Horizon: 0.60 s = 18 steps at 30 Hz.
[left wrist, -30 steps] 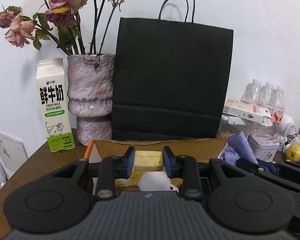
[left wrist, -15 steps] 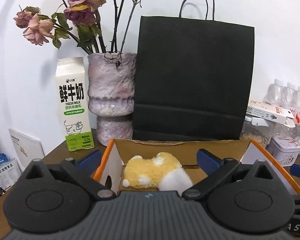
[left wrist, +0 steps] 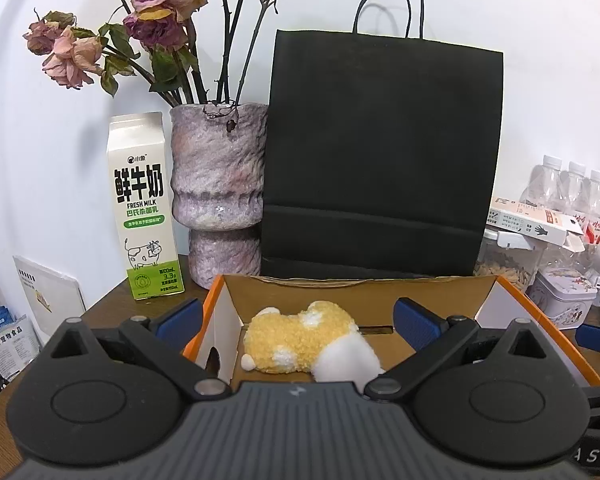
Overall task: Organize objects
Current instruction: 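Open the left tool to drop the soap while the right tool releases the pouch into the box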
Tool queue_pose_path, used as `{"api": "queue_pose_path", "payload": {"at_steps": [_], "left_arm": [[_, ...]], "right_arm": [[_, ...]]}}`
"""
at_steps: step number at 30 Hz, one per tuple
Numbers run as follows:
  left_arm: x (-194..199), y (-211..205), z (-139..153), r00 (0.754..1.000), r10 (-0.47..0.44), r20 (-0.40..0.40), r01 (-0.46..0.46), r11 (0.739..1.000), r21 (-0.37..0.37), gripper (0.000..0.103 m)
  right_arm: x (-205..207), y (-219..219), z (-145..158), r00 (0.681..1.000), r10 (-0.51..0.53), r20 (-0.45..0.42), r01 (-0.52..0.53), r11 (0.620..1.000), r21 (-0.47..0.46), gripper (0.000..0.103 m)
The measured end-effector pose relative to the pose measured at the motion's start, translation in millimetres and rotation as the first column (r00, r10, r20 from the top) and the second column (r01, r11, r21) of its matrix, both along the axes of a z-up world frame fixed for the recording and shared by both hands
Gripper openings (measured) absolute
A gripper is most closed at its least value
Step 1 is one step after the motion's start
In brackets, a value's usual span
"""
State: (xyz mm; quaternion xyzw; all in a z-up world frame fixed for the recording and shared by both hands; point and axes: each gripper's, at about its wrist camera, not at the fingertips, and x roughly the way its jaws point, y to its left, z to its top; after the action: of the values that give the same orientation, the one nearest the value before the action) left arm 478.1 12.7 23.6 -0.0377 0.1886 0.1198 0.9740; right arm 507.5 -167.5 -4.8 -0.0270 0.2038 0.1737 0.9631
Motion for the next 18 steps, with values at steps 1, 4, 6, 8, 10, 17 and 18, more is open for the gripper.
{"api": "queue_pose_path", "payload": {"at_steps": [1,4,6,8,10,17,18], "left_arm": [[0,0,0,1.000,0.000,0.001,0.000,1.000,-0.002,0.103],[-4,1,2,1.000,-0.004,0.006,0.004,1.000,-0.011,0.103],[-8,0,4,1.000,-0.007,0.014,0.007,1.000,-0.014,0.103],[-12,-1,6,1.000,-0.005,0.023,0.005,1.000,-0.009,0.103],[-16,-1,7,1.000,-0.004,0.031,0.004,1.000,-0.007,0.103],[-33,1,11,0.999,0.001,0.044,-0.001,1.000,-0.015,0.103],[-36,1,12,0.999,0.002,0.046,-0.001,1.000,-0.016,0.103]], "right_arm": [[-1,0,1,1.000,0.000,0.002,0.000,1.000,-0.002,0.103],[-3,0,3,1.000,0.003,0.006,-0.003,1.000,-0.001,0.103],[-5,-1,6,1.000,0.005,0.009,-0.005,1.000,0.002,0.103],[-8,-1,8,1.000,0.005,0.008,-0.005,1.000,0.007,0.103],[-10,-1,10,1.000,0.007,0.005,-0.007,1.000,0.010,0.103],[-22,-4,14,1.000,0.014,0.013,-0.014,1.000,0.003,0.103],[-24,-5,15,1.000,0.014,0.016,-0.014,1.000,0.002,0.103]]}}
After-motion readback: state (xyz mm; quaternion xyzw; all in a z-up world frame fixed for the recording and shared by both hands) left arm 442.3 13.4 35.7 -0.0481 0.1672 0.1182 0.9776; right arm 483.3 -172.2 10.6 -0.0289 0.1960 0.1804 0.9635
